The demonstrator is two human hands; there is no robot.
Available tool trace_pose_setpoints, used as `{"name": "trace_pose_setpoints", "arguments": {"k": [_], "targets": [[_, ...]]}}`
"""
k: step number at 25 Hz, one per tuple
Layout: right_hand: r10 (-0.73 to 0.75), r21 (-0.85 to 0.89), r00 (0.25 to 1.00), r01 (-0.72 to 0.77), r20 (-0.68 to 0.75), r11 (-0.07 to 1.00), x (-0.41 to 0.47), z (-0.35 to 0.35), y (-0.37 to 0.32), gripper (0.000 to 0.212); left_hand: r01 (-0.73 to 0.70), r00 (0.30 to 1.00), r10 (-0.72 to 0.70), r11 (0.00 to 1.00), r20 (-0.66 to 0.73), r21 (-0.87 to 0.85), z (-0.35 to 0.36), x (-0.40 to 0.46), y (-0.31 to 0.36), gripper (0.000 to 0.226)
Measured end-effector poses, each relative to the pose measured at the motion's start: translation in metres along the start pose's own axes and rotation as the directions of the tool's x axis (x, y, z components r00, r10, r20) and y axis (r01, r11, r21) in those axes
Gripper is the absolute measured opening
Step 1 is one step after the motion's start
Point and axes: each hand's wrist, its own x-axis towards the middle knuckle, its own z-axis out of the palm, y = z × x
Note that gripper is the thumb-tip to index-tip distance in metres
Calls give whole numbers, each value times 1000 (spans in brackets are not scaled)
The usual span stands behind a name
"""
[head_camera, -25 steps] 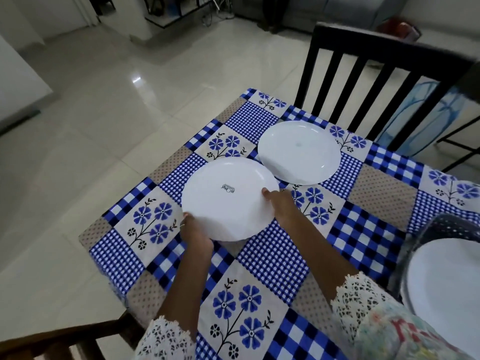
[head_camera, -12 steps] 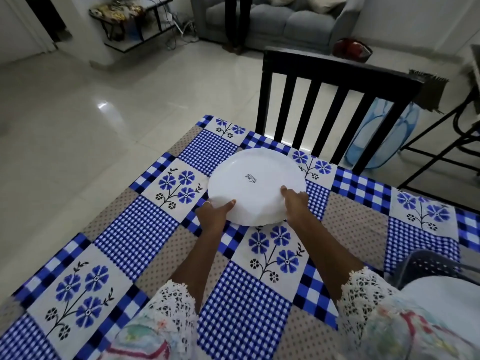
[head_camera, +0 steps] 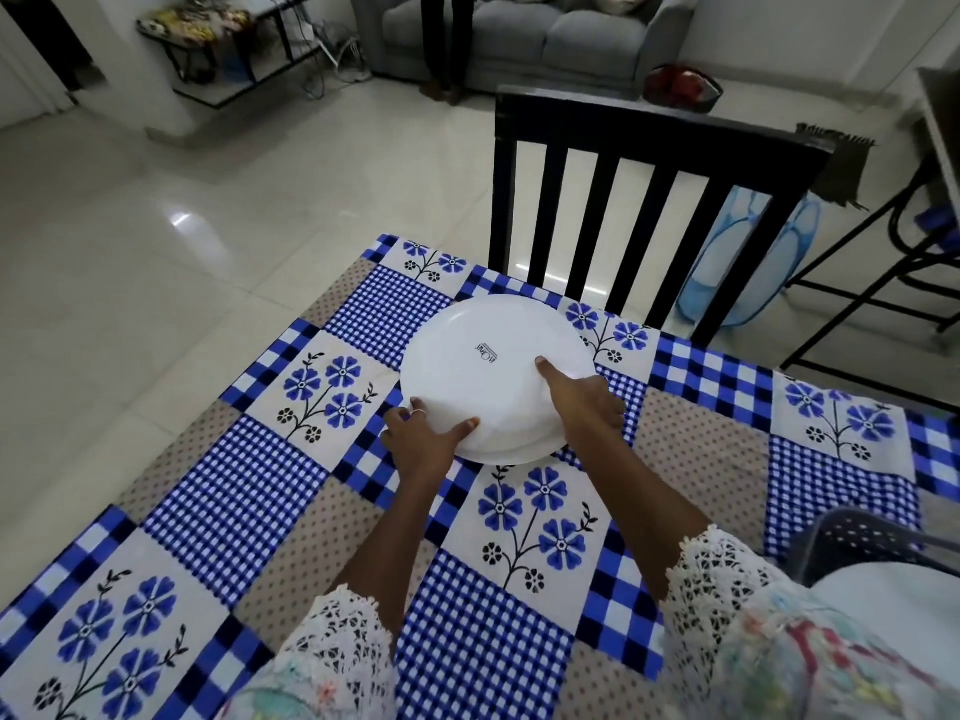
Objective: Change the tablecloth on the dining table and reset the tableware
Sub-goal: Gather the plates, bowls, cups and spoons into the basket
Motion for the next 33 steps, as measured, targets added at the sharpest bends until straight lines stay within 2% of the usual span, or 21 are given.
{"name": "trace_pose_setpoints", "arguments": {"k": [3, 8, 10, 11, 12, 13, 14, 15, 16, 18, 20, 21, 23, 24, 25, 26, 28, 29, 30, 31, 33], "targets": [[0, 73, 1000, 0, 6, 997, 4, -2, 5, 89, -26, 1000, 26, 1000, 11, 10, 0, 3, -1, 88], [-88, 379, 995, 99, -45, 920, -12, -7, -4, 74, -71, 997, 69, 996, 42, 47, 0, 6, -2, 87], [-94, 480, 993, 116, -71, 869, -25, -9, -9, 71, -86, 994, 89, 995, 66, -47, -4, 4, -1, 87], [-93, 526, 993, 116, -69, 843, -31, -11, -12, 69, -63, 995, 75, 985, 72, -162, -7, 1, 0, 85], [-95, 574, 994, 112, -60, 811, -38, -13, -14, 67, 11, 995, 26, 926, 92, -378, -11, -2, 1, 81], [-99, 618, 994, 109, -51, 779, -44, -16, -18, 66, 143, 986, -52, 763, 161, -630, -15, -8, 6, 75], [-101, 656, 995, 94, -28, 748, -49, -20, -21, 65, 281, 958, -102, 509, 267, -814, -17, -11, 11, 66], [-103, 688, 995, 64, 16, 723, -56, -25, -23, 62, 366, 931, -113, 291, 348, -884, -20, -15, 16, 56], [-105, 704, 992, 24, 72, 709, -63, -32, -24, 54, 400, 916, -119, 179, 383, -899, -23, -19, 20, 49], [-121, 718, 979, -33, 162, 695, -82, -49, -26, 40, 441, 895, -130, 125, 426, -889, -27, -30, 25, 46], [-195, 730, 968, 18, 160, 684, -100, -69, -25, 33, 553, 833, -100, 110, 544, -826, -34, -51, 29, 55], [-241, 726, 962, 76, 126, 684, -110, -80, -24, 30, 618, 786, -90, 138, 612, -774, -38, -62, 31, 62], [-395, 628, 918, 318, -19, 710, -133, -109, -11, 19, 663, 736, -90, 295, 671, -688, -40, -88, 40, 75], [-505, 476, 857, 489, -104, 731, -147, -125, 1, 17, 637, 745, -56, 356, 664, -684, -39, -101, 47, 79], [-623, 277, 765, 642, -165, 715, -163, -142, 18, 20, 611, 749, 30, 352, 662, -709, -38, -117, 57, 80], [-726, 90, 659, 749, -197, 656, -177, -160, 39, 26, 599, 745, 134, 295, 653, -744, -39, -131, 68, 80], [-875, -161, 438, 867, -209, 472, -198, -194, 90, 26, 619, 683, 344, 196, 645, -760, -39, -156, 85, 84], [-925, -260, 326, 892, -194, 369, -204, -207, 115, 20, 631, 627, 418, 224, 658, -743, -40, -163, 89, 87], [-954, -339, 239, 895, -182, 289, -205, -221, 143, 13, 612, 567, 459, 322, 684, -723, -39, -175, 92, 86], [-965, -391, 194, 886, -177, 250, -206, -235, 172, 6, 572, 512, 477, 432, 715, -697, -31, -187, 92, 77], [-953, -451, 219, 843, -211, 293, -204, -260, 228, 6, 522, 466, 441, 563, 767, -640, -1, -219, 85, 48]]}}
